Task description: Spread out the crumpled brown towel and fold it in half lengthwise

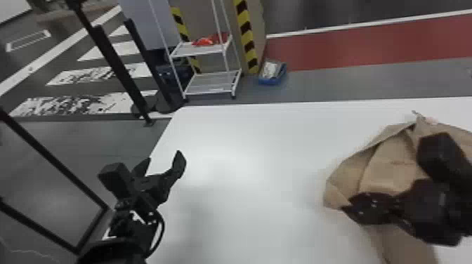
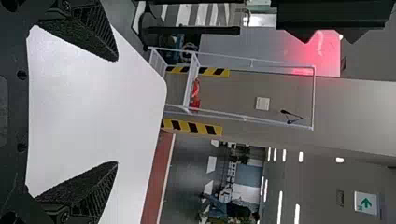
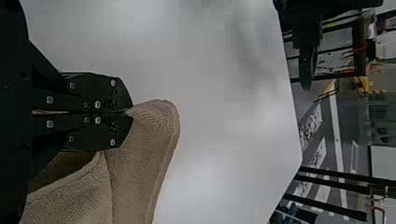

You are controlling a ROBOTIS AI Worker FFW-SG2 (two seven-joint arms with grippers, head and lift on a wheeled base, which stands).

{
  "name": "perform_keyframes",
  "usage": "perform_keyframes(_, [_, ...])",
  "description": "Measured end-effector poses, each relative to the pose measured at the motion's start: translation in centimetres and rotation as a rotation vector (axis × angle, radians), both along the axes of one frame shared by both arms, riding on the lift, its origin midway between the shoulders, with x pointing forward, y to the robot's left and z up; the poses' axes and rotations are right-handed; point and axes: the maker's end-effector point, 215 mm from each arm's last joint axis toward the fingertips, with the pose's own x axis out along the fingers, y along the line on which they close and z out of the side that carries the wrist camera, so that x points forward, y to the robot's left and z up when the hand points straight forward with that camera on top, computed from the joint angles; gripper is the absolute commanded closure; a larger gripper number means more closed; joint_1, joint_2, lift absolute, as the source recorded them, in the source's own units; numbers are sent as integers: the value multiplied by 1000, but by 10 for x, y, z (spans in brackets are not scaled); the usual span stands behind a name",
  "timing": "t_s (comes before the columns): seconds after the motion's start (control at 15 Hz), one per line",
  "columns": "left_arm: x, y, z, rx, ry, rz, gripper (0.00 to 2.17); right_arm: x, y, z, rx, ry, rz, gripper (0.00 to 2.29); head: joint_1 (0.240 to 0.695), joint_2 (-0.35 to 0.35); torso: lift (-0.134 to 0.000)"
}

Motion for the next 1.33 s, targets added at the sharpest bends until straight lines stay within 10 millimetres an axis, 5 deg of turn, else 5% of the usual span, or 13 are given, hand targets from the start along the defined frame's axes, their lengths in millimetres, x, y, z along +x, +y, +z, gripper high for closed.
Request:
perform_keyframes(0.13, [-1, -1, 1, 1, -1, -1, 90, 34, 53, 12, 34, -90, 14, 1875, 695, 350, -125])
perform_keyframes(0.33, [-6, 2, 0, 4, 1, 4, 90, 83, 87, -17, -82, -259, 13, 1875, 695, 350, -125])
perform_keyframes(0.6, [-10, 5, -1, 8, 3, 10, 90, 149, 92, -39, -192, -506, -73, 1872, 695, 350, -125])
perform_keyframes(0.87, [-11, 4, -2, 6, 3, 10, 90, 188, 91, 1, -146, -665, -154, 1872, 695, 350, -125])
perform_keyframes(0.93, [-10, 3, -2, 5, 3, 9, 90, 194, 91, 9, -131, -692, -160, 1673, 695, 350, -125])
perform_keyframes(1.07, [-10, 2, -3, 4, 3, 8, 90, 200, 93, 10, -107, -698, -151, 43, 695, 350, -125])
perform_keyframes(1.33, [-12, 4, -6, 3, 9, 13, 90, 197, 96, -2, -82, -661, -132, 46, 695, 350, -125])
